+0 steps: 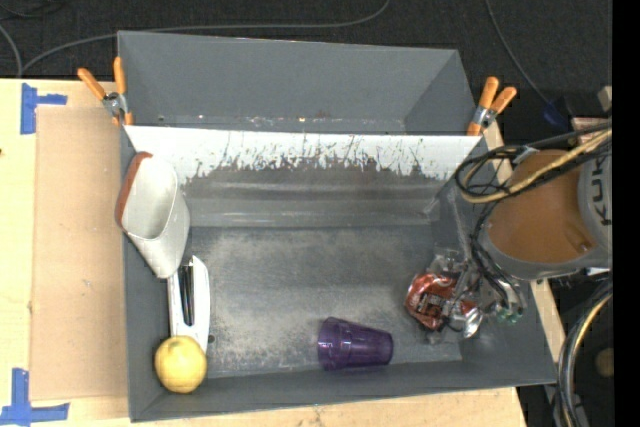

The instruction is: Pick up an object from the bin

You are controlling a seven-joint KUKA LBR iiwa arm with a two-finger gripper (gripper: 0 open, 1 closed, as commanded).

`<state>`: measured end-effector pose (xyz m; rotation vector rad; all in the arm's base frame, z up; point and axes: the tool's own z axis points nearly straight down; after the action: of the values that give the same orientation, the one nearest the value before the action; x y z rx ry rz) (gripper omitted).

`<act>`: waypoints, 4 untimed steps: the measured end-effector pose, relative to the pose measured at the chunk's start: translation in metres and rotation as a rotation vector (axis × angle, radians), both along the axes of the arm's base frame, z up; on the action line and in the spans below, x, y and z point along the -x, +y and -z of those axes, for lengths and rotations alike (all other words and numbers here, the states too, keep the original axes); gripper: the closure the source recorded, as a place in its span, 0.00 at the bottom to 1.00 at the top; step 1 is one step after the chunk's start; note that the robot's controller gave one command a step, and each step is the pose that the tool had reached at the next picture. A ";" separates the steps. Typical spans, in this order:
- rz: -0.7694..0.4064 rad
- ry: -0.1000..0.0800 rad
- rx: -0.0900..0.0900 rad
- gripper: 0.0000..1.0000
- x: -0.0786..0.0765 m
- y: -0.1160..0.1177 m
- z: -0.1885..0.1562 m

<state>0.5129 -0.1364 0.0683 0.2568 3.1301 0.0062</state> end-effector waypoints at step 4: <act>0.683 0.019 0.001 1.00 0.007 -0.002 -0.007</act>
Offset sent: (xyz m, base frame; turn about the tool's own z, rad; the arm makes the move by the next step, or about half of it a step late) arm 0.0000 0.0000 0.0000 0.0000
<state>0.5062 -0.1389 0.0752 1.2980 2.8786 0.0016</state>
